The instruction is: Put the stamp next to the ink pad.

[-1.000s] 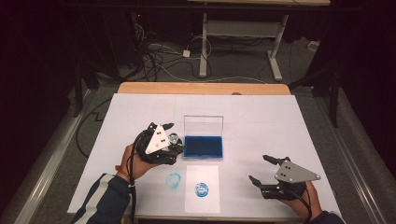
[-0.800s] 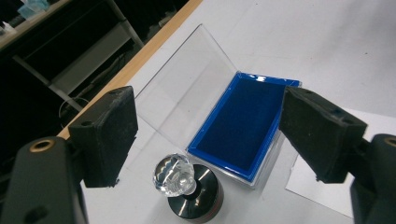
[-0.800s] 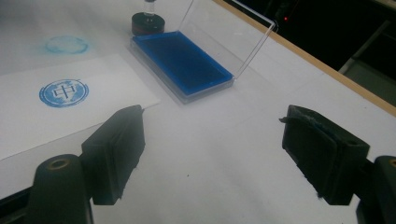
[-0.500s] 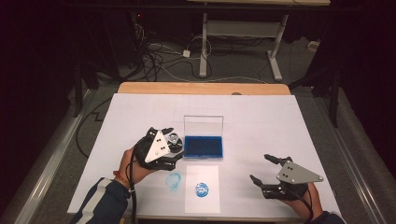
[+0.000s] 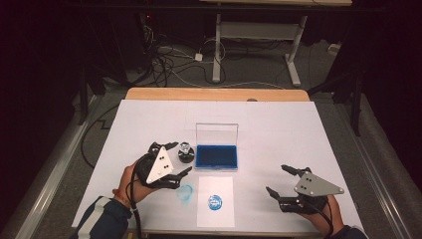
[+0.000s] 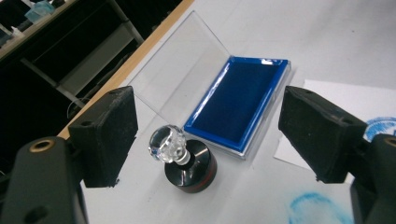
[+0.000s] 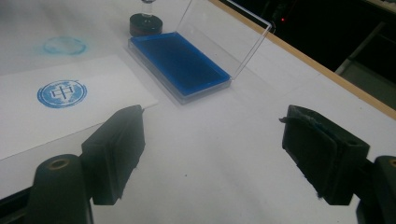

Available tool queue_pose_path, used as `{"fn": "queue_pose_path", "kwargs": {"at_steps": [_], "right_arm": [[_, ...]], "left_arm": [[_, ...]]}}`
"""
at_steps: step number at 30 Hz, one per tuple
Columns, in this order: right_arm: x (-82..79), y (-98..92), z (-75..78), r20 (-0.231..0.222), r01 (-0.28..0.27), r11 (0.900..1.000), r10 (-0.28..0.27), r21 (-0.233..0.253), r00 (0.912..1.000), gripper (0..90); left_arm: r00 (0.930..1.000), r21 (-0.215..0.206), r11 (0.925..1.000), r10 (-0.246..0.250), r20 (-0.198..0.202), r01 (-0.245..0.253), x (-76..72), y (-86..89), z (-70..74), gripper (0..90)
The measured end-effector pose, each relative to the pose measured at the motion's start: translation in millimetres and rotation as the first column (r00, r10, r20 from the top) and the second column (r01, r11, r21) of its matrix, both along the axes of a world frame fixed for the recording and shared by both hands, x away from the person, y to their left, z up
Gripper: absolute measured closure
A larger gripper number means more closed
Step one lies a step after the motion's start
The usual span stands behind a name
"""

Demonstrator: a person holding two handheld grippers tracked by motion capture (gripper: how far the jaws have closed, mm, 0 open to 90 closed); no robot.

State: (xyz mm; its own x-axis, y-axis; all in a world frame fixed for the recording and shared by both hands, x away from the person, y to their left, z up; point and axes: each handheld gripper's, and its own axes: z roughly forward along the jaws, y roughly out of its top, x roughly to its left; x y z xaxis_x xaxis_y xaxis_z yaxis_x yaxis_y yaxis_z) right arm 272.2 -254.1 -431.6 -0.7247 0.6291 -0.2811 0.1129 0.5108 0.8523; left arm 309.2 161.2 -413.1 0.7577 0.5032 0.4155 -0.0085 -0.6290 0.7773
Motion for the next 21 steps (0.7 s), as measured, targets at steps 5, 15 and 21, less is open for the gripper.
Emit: {"fn": "queue_pose_path", "kwargs": {"at_steps": [5, 15, 21], "right_arm": [[-0.4, 0.5, -0.5, 0.001, 0.004, 1.0, -0.004, -0.007, 1.0, 20.8], [0.8, -1.0, -1.1, 0.005, 0.013, 1.0, -0.013, -0.009, 0.9999, 20.8], [2.4, -2.0, -1.1, 0.011, 0.02, 1.0, -0.02, 0.002, 0.9997, 20.7]], "left_arm": [[0.9999, -0.003, 1.0, 0.005, 0.012, -0.005, -4.9, 6.1, -5.2, 18.8], [0.9995, -0.015, 0.9994, 0.03, 0.009, -0.03, -13.3, 21.2, -23.0, 18.9], [0.9979, -0.04, 0.9972, 0.062, -0.018, -0.063, -16.0, 33.5, -32.9, 18.9]]}}
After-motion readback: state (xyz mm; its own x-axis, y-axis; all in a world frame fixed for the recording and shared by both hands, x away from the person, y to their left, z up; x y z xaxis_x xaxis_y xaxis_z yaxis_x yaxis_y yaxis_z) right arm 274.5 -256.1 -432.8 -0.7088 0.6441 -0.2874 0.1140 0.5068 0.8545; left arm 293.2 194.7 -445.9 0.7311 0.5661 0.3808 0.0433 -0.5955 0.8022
